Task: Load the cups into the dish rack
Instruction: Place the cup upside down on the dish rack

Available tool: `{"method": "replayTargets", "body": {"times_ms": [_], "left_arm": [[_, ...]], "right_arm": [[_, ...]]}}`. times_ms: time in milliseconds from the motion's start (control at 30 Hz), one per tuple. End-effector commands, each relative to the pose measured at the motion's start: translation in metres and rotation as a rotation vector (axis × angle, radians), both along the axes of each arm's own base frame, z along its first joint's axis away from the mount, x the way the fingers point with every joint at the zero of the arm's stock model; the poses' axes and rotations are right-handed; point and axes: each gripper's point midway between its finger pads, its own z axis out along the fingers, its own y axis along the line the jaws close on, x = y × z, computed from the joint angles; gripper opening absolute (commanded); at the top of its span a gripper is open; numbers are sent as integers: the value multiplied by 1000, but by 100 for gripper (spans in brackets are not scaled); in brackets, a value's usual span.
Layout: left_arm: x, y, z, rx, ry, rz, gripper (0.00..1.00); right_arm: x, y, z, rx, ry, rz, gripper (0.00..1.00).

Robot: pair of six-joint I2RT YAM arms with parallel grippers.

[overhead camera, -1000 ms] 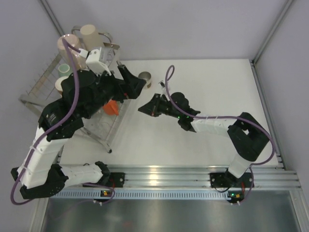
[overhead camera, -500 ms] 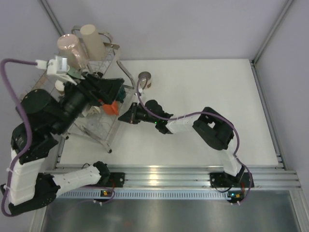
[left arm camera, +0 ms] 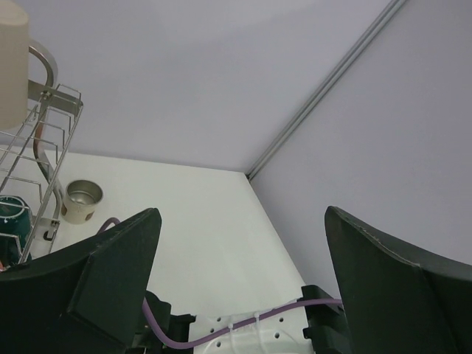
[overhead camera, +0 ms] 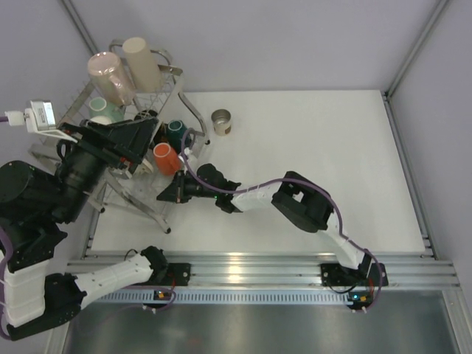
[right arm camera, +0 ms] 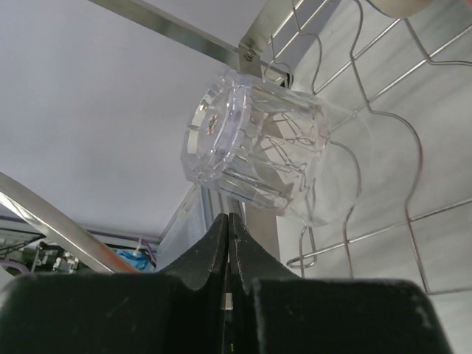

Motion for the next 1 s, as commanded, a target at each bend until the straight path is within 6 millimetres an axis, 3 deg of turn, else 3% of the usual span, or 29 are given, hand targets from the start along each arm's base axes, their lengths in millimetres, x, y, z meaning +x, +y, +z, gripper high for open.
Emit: {"method": "replayTargets", "body": {"times_ms": [0,733,967], "left_arm": [[2,5,10,-13,-33,31,98],[6,12,15,-2,-44,76,98],[5,13,21,-15,-51,73,98]], "right_arm": [[-8,18,23,63,-52,37,0],[13,57,7,43,-106,22,0],[19,66,17,79,-122,28,0]]}}
